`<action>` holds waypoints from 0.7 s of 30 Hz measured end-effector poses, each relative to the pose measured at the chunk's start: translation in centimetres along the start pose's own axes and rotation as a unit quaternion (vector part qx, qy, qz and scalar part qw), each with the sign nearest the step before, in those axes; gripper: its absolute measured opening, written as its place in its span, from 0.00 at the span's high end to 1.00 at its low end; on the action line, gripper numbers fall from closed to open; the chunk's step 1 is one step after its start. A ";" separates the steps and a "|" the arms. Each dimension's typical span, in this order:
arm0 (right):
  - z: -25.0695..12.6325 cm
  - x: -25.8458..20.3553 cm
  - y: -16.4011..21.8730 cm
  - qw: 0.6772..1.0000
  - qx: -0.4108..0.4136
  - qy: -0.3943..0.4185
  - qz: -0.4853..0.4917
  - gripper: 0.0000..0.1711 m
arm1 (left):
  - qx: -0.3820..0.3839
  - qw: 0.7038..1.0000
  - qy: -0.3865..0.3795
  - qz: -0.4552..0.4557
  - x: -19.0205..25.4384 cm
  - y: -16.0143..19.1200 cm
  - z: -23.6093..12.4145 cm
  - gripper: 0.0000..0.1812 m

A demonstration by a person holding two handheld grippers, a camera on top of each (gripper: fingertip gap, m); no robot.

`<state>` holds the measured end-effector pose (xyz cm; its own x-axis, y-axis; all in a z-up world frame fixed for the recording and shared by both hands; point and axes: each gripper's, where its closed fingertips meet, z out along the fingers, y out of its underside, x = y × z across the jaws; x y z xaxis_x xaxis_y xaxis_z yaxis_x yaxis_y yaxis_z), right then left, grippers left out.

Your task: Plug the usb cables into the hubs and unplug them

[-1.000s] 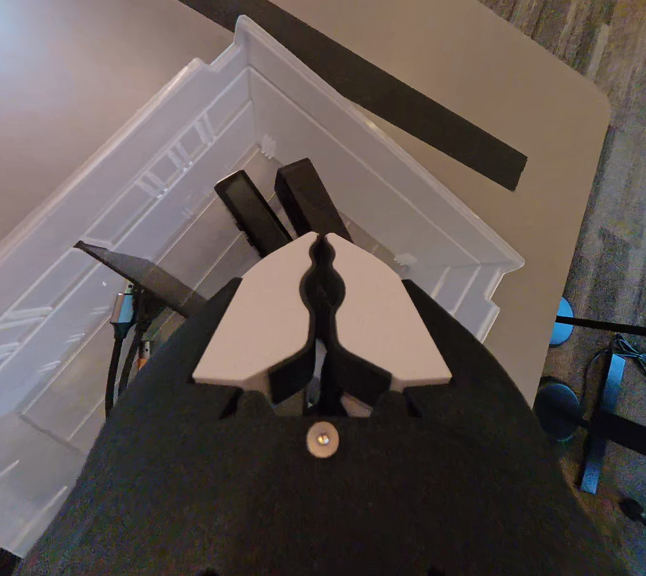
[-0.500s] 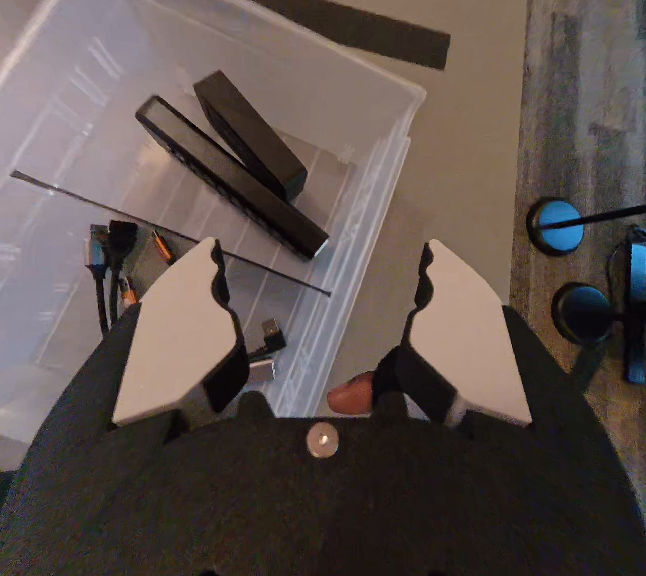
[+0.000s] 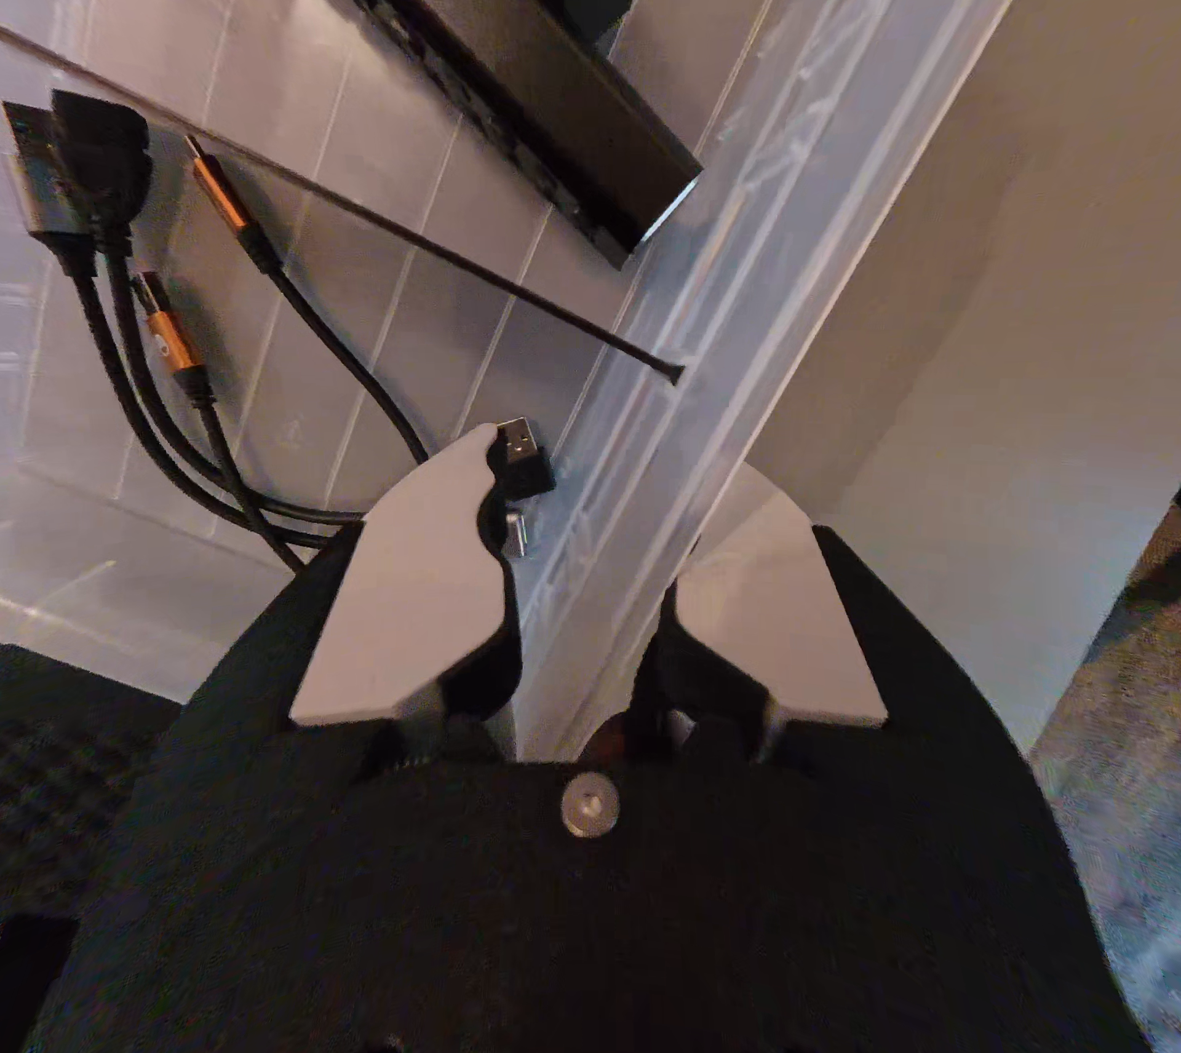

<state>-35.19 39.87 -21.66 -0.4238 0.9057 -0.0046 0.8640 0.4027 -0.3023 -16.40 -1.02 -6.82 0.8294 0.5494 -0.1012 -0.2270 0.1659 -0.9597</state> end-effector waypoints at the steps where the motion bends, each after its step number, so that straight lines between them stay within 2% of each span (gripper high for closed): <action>1: 0.0 -0.4 -0.3 0.999 0.013 -0.023 0.020 0.75 | 0.005 1.000 -0.002 0.005 0.0 -0.4 -0.1 0.61; 3: -0.1 -1.2 -1.1 0.994 0.042 -0.072 0.066 0.79 | 0.012 1.000 -0.004 0.013 0.0 -1.0 -0.2 0.61; 7: 0.0 -2.4 -1.4 0.996 0.043 -0.055 0.056 0.79 | -0.008 1.000 0.001 0.014 0.1 0.1 0.0 0.62; 16: 1.0 -12.5 -5.0 0.986 0.083 -0.139 0.033 0.56 | -0.045 0.999 -0.001 0.008 0.0 2.3 0.4 0.62; 21: 1.9 -17.7 -7.4 0.981 0.107 -0.162 0.019 0.53 | -0.054 0.998 -0.005 0.012 -0.1 2.6 0.4 0.63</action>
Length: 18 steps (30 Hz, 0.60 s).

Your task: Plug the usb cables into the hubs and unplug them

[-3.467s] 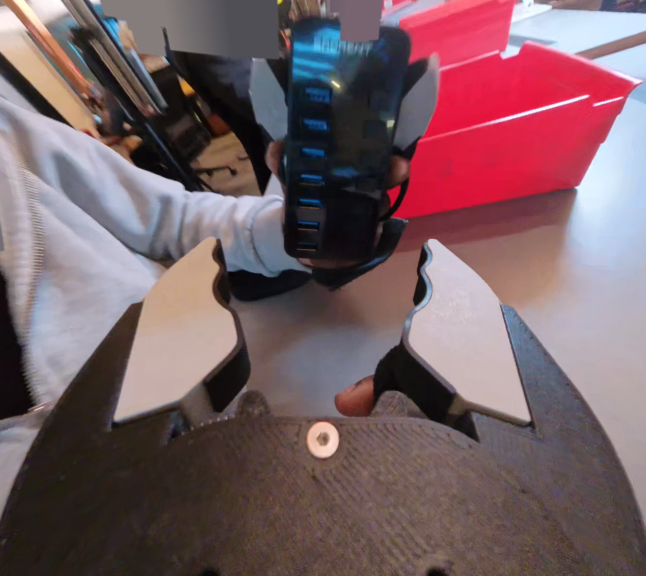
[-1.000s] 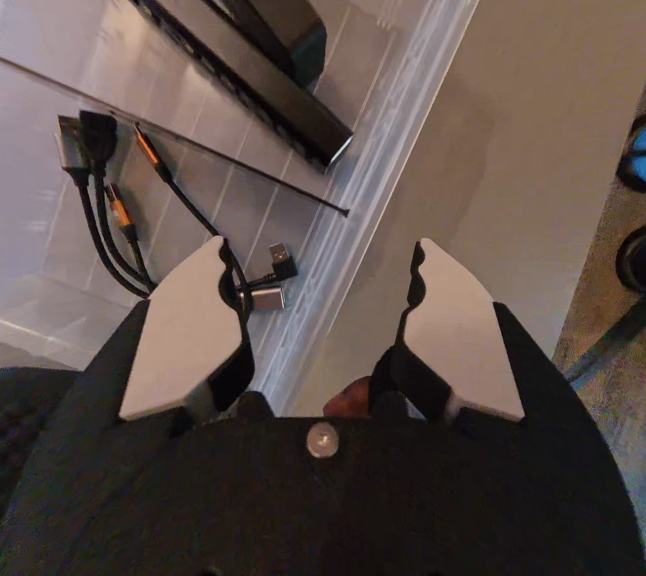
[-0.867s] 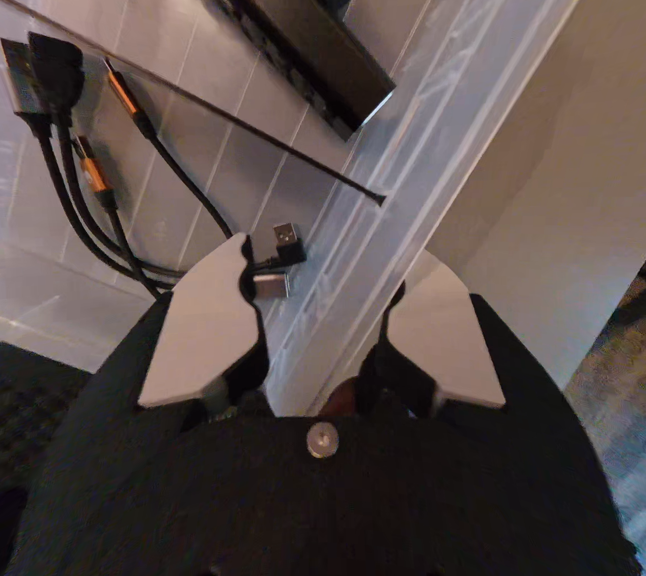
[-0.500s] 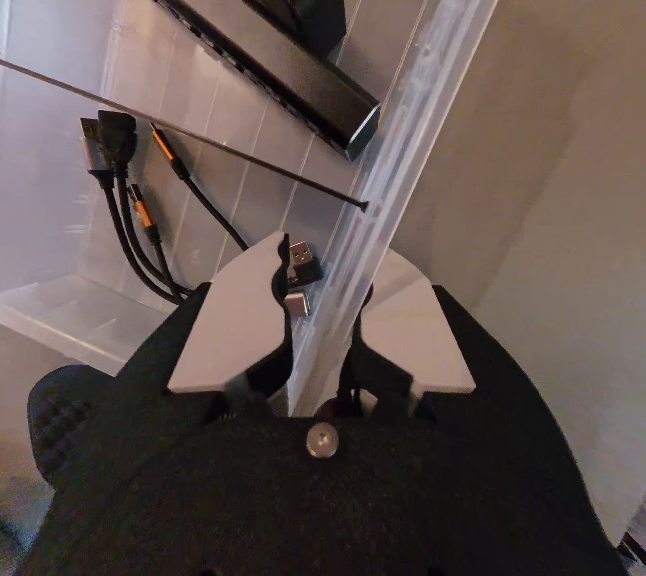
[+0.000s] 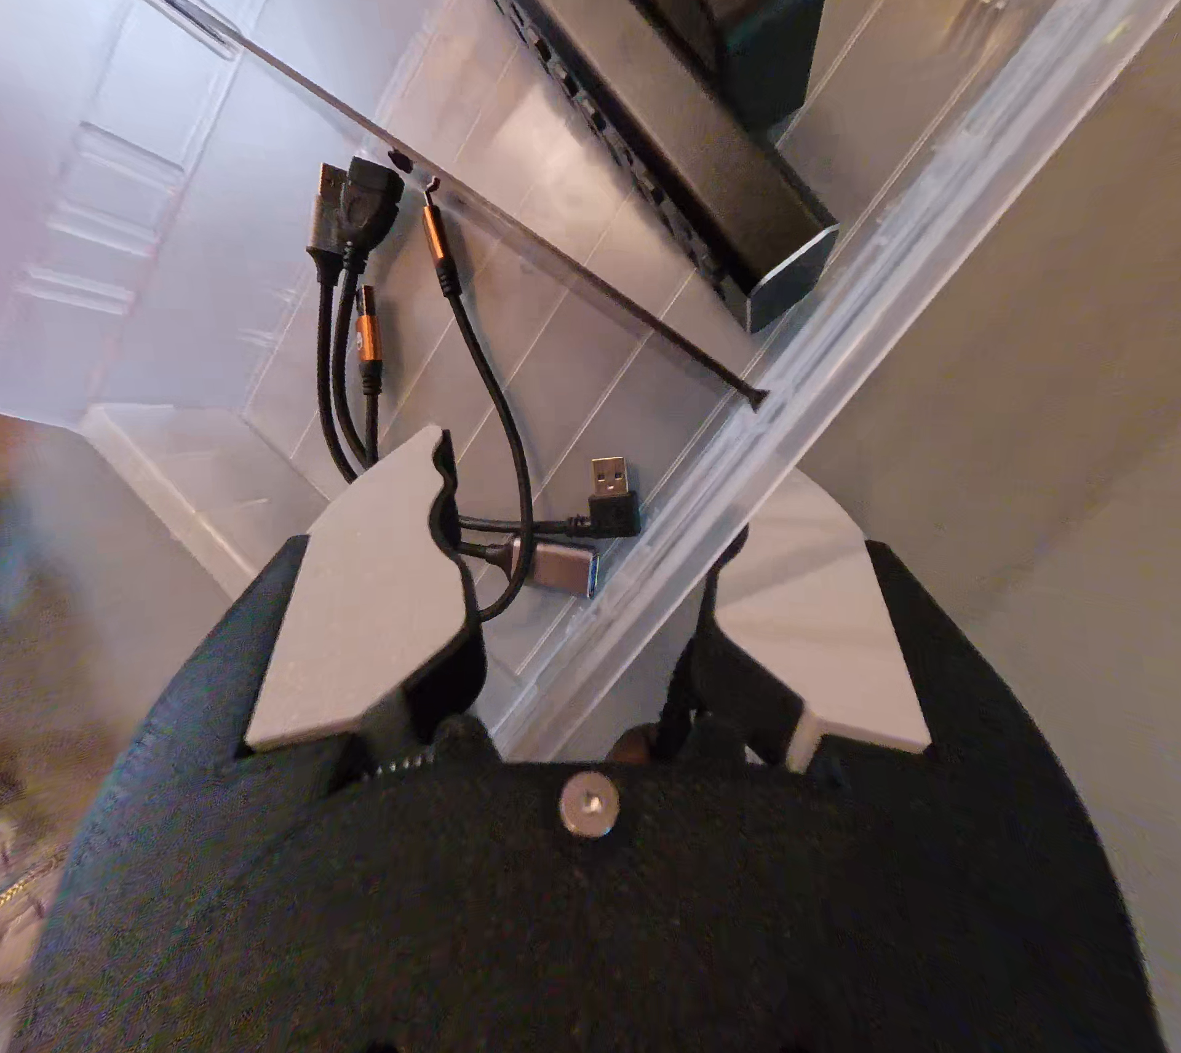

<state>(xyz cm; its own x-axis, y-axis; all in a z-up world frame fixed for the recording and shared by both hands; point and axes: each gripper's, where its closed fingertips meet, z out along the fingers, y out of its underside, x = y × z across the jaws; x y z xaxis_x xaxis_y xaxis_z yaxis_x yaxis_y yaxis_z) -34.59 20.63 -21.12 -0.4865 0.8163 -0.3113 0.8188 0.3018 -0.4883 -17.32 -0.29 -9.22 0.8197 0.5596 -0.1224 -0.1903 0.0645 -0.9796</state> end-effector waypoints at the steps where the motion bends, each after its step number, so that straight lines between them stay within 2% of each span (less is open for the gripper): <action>1: 0.5 -0.8 -0.3 1.000 0.002 -0.005 -0.007 0.53 | -0.001 1.000 0.001 0.002 0.1 0.0 0.0 0.63; 5: 2.5 -3.9 0.0 0.998 -0.028 -0.043 -0.029 0.52 | -0.005 1.000 0.001 0.011 0.2 0.2 0.0 0.63; 13: 3.7 -8.2 0.9 0.990 -0.068 -0.087 -0.087 0.52 | 0.003 1.000 -0.001 0.002 0.0 0.0 -0.1 0.63; 15: 3.6 -8.0 0.7 0.989 -0.074 -0.072 -0.108 0.48 | 0.004 1.000 -0.004 0.002 -0.1 0.0 -0.2 0.63; 18: 1.5 -6.5 -2.1 0.988 -0.044 0.014 -0.146 0.51 | 0.006 1.000 -0.007 -0.002 -0.3 0.0 -0.2 0.64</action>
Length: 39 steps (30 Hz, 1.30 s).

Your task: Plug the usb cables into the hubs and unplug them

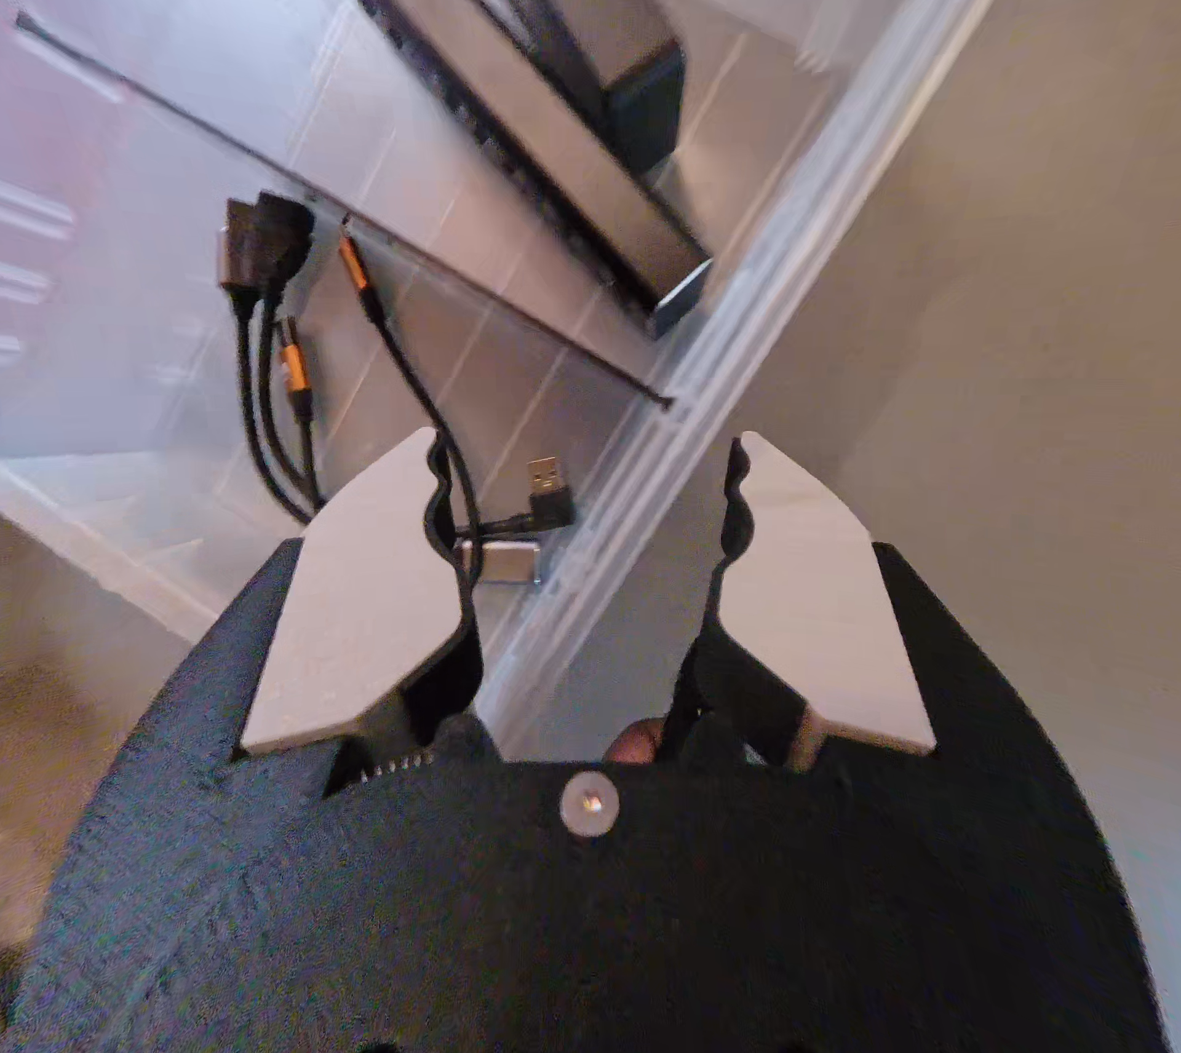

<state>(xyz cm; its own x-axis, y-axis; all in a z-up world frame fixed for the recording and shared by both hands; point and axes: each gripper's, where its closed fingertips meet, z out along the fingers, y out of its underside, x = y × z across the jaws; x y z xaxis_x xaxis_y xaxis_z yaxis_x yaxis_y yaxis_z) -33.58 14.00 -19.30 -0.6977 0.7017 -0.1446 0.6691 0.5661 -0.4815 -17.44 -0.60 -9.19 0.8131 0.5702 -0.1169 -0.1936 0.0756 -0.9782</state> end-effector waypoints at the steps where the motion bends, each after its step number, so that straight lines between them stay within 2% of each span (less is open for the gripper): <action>1: -1.5 1.3 -1.3 0.999 0.013 0.051 -0.010 0.52 | 0.000 1.000 0.000 -0.002 0.0 0.0 0.0 0.64; 3: -4.8 2.4 -4.9 0.992 0.049 0.107 -0.034 0.52 | -0.001 1.000 0.001 -0.004 0.0 0.1 0.1 0.64; 4: -5.8 1.5 -7.2 0.992 0.077 0.090 -0.054 0.56 | -0.002 1.000 0.002 -0.005 0.0 0.2 0.1 0.64; 6: -5.9 -2.1 -11.4 0.985 0.109 0.002 -0.134 0.66 | -0.003 1.000 0.004 -0.005 0.1 0.3 0.2 0.64; 8: -2.9 -3.0 -13.0 0.982 0.050 -0.022 -0.182 0.64 | -0.005 1.000 0.005 -0.002 0.1 0.3 0.2 0.64; 10: 1.2 -2.6 -13.1 0.974 -0.028 -0.028 -0.221 0.64 | -0.003 1.000 0.005 0.001 0.2 0.1 0.1 0.64; 13: 6.1 -1.5 -12.8 0.967 -0.102 -0.016 -0.233 0.64 | -0.003 1.000 0.006 -0.003 0.0 0.1 -0.1 0.64; 16: 8.8 -1.2 -11.6 0.953 -0.154 -0.019 -0.260 0.83 | -0.008 1.000 0.007 -0.010 -0.1 0.5 -0.1 0.64; 17: 9.0 -1.2 -11.5 0.947 -0.160 -0.019 -0.278 0.84 | -0.010 1.000 0.008 -0.010 -0.1 0.5 -0.1 0.64; 19: 8.2 -0.9 -11.6 0.930 -0.167 0.011 -0.326 0.84 | -0.010 1.000 0.007 -0.008 -0.1 0.6 -0.1 0.64; 22: 4.7 -2.1 -12.8 0.912 -0.152 0.013 -0.380 0.84 | -0.009 1.000 0.006 -0.008 -0.2 0.6 0.0 0.64; 26: -1.5 -3.3 -16.1 0.903 -0.101 0.047 -0.415 0.84 | -0.011 1.000 0.007 -0.008 -0.1 0.6 0.1 0.64; 28: -2.9 -4.0 -16.7 0.906 -0.092 0.036 -0.411 0.84 | -0.011 1.000 0.008 -0.004 0.1 0.6 0.1 0.64; 31: -2.9 -4.3 -16.3 0.907 -0.094 0.024 -0.409 0.84 | -0.012 1.000 0.008 0.000 0.2 0.5 0.1 0.64; 39: 0.1 -2.1 -14.8 0.908 -0.130 0.037 -0.396 0.84 | -0.008 1.000 0.007 -0.005 0.0 0.5 0.0 0.64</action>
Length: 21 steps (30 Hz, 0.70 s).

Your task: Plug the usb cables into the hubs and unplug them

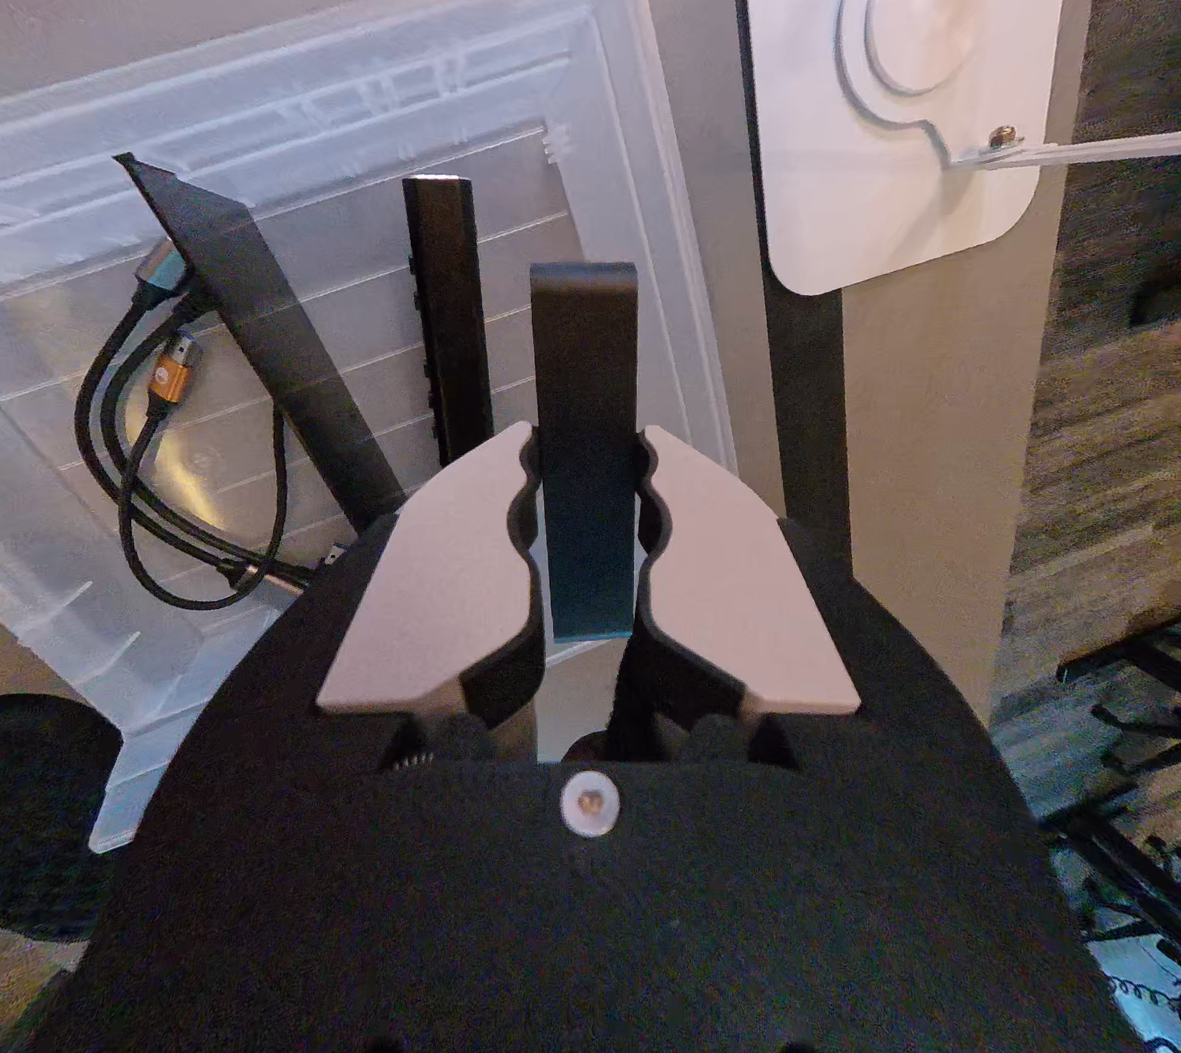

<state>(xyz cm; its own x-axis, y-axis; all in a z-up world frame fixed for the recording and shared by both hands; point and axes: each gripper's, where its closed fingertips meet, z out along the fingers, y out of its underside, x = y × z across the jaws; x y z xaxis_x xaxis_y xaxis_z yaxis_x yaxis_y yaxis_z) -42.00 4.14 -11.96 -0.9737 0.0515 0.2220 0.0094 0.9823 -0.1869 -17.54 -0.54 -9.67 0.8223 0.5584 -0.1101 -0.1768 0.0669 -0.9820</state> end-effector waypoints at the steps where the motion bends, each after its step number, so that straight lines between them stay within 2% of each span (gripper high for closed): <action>1: 0.5 0.0 0.2 1.000 -0.004 -0.004 0.004 0.84 | -0.001 1.000 0.000 0.000 0.0 0.0 0.0 0.64; 11: 5.5 -0.9 1.5 0.999 -0.026 -0.034 0.012 0.84 | -0.001 1.000 0.000 0.001 0.0 0.1 0.0 0.64; 21: 7.8 -1.6 1.9 0.997 -0.050 -0.050 0.011 0.84 | 0.000 1.000 -0.001 0.000 -0.1 0.0 0.0 0.64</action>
<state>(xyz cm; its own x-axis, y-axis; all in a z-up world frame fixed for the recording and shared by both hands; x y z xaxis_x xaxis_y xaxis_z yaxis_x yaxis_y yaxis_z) -42.16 4.57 -20.13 -0.9908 0.0608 0.1212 0.0495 0.9943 -0.0943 -17.57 -0.62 -9.69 0.8211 0.5600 -0.1104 -0.1772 0.0663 -0.9819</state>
